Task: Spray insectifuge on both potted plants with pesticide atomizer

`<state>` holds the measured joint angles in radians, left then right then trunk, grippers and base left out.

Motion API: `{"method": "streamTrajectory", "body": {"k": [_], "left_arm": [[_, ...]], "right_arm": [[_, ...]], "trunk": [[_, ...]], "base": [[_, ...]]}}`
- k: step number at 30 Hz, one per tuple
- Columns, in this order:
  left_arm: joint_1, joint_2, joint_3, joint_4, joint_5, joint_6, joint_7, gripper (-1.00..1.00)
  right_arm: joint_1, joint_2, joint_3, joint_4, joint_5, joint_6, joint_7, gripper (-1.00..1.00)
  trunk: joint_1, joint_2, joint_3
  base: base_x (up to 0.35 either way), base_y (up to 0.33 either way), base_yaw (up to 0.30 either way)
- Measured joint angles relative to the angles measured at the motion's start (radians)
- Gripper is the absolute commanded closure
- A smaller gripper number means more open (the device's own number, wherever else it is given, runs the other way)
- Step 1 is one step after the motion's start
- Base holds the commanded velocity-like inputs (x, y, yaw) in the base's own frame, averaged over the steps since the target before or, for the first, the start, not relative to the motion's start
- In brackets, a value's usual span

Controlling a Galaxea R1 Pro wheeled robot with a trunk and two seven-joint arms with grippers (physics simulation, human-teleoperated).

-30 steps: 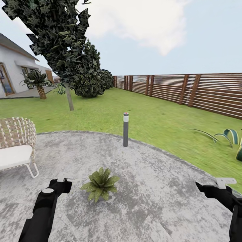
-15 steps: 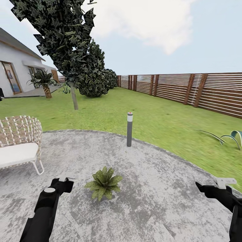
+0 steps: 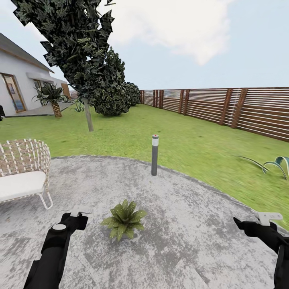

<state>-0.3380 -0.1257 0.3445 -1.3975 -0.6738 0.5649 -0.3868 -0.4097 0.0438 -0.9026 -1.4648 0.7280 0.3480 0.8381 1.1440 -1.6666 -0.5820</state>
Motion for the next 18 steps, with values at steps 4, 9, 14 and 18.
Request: {"method": "streamTrajectory", "body": {"k": [4, 9, 14, 18], "left_arm": [[0.000, 0.000, 0.000, 0.000, 0.000, -0.001, -0.001, 1.00], [0.000, -0.001, 0.001, -0.001, 0.000, -0.001, -0.002, 1.00], [0.000, 0.000, 0.001, -0.001, 0.000, -0.001, -0.002, 1.00], [-0.001, -0.001, 0.001, 0.002, 0.003, 0.000, -0.001, 1.00]], "right_arm": [[0.000, 0.000, 0.000, 0.000, 0.000, 0.000, 0.000, -1.00], [0.000, 0.000, 0.000, 0.000, 0.000, 0.000, 0.000, -1.00], [0.000, -0.001, 0.000, -0.001, -0.001, 0.000, 0.000, -1.00], [0.000, -0.001, 0.000, -0.001, -0.001, 0.000, 0.000, -1.00]], "trunk": [[-0.004, 0.007, 0.003], [-0.004, 0.007, 0.003], [0.007, -0.014, -0.005], [0.023, -0.042, -0.012]], "base": [[0.000, 0.000, 0.000], [0.000, 0.000, 0.000], [0.000, 0.000, 0.013], [0.000, 0.000, 0.055]]}}
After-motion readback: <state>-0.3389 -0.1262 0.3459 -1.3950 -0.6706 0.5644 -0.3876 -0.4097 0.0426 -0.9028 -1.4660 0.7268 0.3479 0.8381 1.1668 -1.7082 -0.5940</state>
